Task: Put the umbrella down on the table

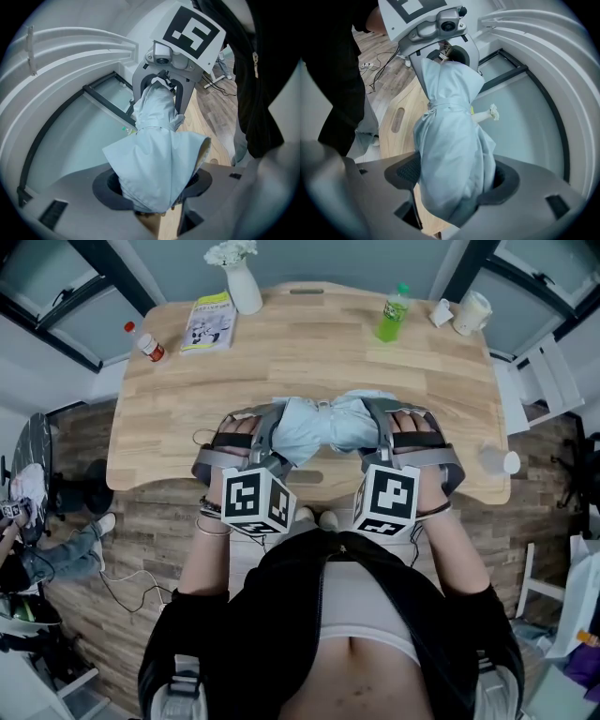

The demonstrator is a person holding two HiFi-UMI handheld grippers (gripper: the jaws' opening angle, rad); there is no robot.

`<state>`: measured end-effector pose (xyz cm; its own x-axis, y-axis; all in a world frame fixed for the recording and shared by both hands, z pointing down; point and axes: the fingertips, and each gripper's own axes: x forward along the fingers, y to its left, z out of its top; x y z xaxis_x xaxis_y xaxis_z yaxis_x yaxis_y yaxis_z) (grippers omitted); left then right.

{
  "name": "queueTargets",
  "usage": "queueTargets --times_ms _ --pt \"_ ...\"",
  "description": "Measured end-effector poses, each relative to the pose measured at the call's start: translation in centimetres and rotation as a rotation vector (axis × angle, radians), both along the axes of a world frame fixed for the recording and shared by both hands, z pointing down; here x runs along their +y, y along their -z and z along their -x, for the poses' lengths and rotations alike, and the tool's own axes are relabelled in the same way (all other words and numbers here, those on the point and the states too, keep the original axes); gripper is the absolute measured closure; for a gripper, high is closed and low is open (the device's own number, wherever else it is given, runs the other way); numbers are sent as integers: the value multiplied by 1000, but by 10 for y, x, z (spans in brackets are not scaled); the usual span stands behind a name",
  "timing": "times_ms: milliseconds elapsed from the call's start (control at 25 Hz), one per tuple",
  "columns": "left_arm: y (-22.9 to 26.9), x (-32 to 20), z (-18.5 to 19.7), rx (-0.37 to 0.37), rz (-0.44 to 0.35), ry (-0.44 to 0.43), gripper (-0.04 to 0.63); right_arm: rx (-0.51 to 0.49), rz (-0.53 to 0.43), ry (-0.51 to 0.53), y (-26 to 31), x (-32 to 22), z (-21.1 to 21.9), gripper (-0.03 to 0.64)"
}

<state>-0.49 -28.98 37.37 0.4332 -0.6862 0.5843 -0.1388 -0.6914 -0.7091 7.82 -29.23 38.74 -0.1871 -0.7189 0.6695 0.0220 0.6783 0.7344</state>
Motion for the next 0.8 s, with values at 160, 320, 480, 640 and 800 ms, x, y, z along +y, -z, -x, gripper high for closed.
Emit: queueTargets --times_ms 160,320,480,640,800 --pt "3 -6 6 1 -5 -3 344 1 -5 -4 3 -6 6 238" --pt "4 -12 13 -4 -12 -4 344 -4 -10 -7 3 -12 13 238" --pt "4 -17 17 -1 -12 -5 344 0 -10 -6 4 -17 18 238" --pt "4 -23 19 4 -15 -3 344 6 -12 -10 4 -23 19 238" --pt "2 -28 23 9 -13 1 343 12 -12 -9 2 -28 23 238"
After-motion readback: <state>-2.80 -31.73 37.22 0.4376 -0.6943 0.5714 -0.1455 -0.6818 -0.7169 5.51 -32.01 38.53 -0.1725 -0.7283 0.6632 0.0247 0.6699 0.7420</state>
